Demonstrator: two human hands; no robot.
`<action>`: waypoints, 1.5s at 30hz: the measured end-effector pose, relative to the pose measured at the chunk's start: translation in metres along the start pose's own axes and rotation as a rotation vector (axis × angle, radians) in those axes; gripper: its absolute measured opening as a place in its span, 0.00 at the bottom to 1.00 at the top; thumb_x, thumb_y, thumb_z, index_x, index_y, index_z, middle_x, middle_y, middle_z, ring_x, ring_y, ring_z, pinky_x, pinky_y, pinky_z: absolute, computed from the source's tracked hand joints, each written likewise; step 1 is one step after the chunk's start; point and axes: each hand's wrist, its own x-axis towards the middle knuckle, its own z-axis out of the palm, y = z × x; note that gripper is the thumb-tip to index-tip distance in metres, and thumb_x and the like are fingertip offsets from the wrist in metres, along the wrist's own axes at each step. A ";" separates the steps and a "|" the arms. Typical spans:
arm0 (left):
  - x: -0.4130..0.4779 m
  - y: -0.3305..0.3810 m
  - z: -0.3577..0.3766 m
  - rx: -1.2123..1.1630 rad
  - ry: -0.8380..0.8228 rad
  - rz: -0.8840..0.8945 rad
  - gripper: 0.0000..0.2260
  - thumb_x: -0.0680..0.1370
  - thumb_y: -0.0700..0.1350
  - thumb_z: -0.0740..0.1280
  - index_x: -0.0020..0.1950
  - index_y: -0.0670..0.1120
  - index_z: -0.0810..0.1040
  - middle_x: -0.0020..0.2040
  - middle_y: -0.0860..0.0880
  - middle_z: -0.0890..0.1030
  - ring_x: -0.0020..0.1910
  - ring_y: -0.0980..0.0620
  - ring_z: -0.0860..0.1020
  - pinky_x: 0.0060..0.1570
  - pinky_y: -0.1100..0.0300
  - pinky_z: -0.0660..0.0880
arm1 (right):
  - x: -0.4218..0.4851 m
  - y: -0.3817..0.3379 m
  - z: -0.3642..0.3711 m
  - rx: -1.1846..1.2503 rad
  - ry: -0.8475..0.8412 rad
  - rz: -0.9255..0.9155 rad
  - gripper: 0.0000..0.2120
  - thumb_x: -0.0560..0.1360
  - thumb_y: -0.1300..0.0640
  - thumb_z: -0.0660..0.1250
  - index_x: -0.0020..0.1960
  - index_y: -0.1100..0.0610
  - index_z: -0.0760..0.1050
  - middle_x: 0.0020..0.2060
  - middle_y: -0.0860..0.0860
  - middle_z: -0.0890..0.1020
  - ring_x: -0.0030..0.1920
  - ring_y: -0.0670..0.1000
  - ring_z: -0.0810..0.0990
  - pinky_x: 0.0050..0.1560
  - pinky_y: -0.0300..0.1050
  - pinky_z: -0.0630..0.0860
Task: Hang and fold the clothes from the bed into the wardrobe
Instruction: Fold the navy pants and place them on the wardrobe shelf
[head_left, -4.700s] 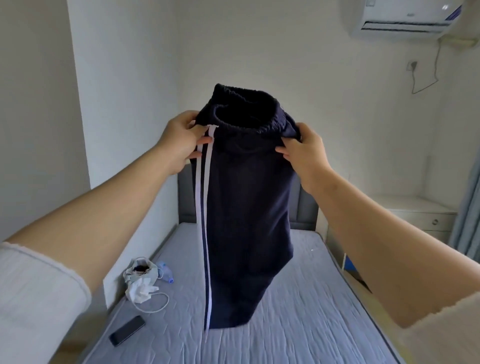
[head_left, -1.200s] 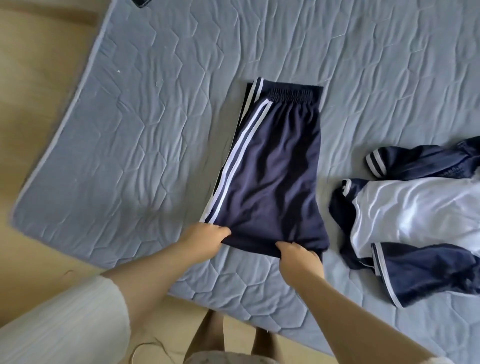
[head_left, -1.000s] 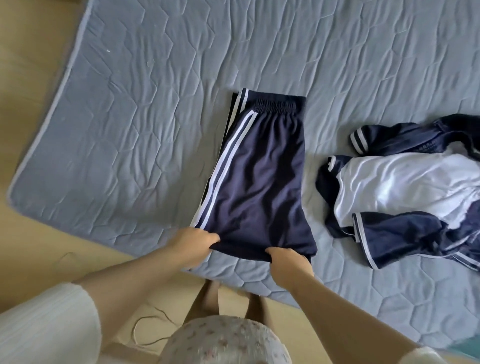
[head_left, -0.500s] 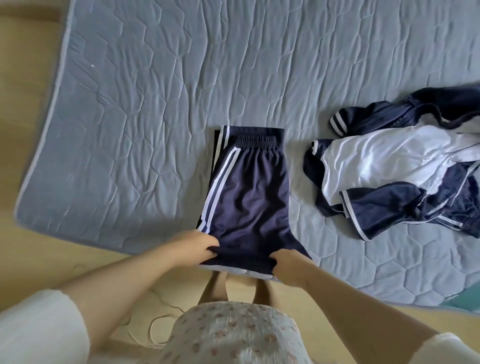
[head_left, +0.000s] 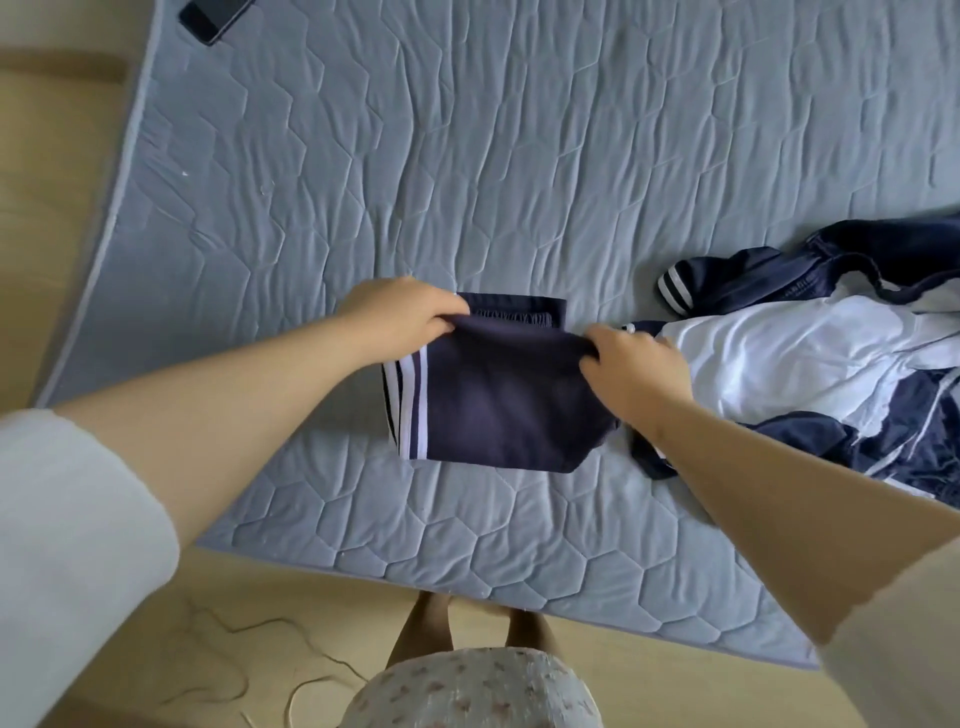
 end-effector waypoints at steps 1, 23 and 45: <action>0.009 -0.001 -0.004 0.027 0.054 -0.004 0.11 0.79 0.46 0.58 0.56 0.57 0.76 0.51 0.52 0.80 0.52 0.47 0.75 0.41 0.58 0.63 | 0.010 0.001 -0.001 0.001 0.044 0.003 0.09 0.76 0.56 0.57 0.52 0.56 0.73 0.46 0.57 0.81 0.50 0.60 0.75 0.49 0.48 0.62; -0.009 0.000 0.159 -1.321 0.254 -0.673 0.21 0.66 0.41 0.75 0.52 0.56 0.72 0.51 0.55 0.81 0.51 0.56 0.79 0.54 0.59 0.74 | 0.020 -0.006 0.136 0.683 -0.330 0.545 0.34 0.77 0.52 0.61 0.76 0.48 0.46 0.76 0.51 0.49 0.71 0.57 0.61 0.68 0.54 0.63; 0.014 -0.011 0.179 -0.455 0.323 -0.959 0.36 0.70 0.37 0.68 0.75 0.50 0.58 0.70 0.41 0.64 0.68 0.39 0.65 0.63 0.44 0.63 | 0.019 -0.016 0.138 0.258 -0.248 0.416 0.29 0.74 0.57 0.61 0.73 0.50 0.59 0.70 0.55 0.62 0.67 0.58 0.64 0.65 0.52 0.60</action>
